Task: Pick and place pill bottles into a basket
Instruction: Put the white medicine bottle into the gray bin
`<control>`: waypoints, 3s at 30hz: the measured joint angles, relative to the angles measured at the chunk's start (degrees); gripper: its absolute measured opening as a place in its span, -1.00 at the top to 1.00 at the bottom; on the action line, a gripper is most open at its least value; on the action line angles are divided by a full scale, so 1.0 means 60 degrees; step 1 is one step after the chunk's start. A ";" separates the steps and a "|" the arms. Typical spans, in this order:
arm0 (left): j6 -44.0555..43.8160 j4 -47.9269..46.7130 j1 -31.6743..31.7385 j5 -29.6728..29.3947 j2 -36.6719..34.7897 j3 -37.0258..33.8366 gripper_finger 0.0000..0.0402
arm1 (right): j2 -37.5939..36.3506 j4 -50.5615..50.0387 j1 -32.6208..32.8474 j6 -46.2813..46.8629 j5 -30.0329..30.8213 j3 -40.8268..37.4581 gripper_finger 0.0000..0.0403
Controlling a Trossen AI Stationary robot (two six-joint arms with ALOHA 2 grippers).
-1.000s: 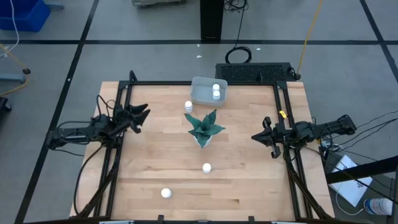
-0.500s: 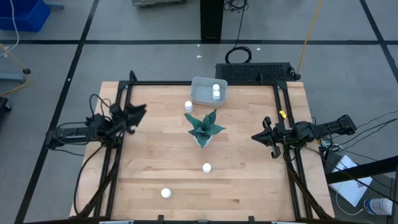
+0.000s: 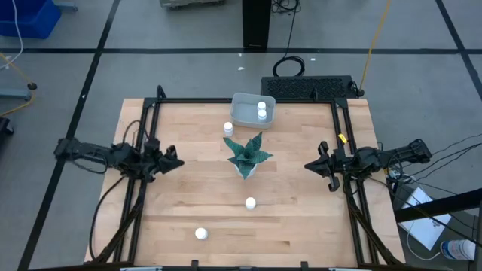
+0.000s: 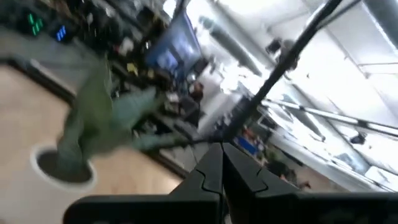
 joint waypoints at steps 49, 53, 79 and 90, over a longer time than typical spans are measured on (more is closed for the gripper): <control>0.0576 -0.8477 -0.6132 -0.3754 1.1111 0.9530 0.77 | 0.0000 -0.0004 -0.0004 0.0004 -0.0004 0.0000 1.00; 0.0239 -0.8443 -0.6062 -0.3516 1.1111 0.9530 0.54 | 0.0000 -0.0003 -0.0004 0.0004 -0.0004 0.0000 1.00; -0.0460 -0.8132 -0.6514 -0.3688 1.3116 0.9526 -0.53 | 0.0000 -0.0001 -0.0004 0.0002 -0.0004 -0.0001 1.00; -0.0714 -0.7952 -0.6514 -0.3685 1.3955 0.9526 -0.54 | 0.0000 -0.0002 -0.0004 0.0004 -0.0004 0.0000 1.00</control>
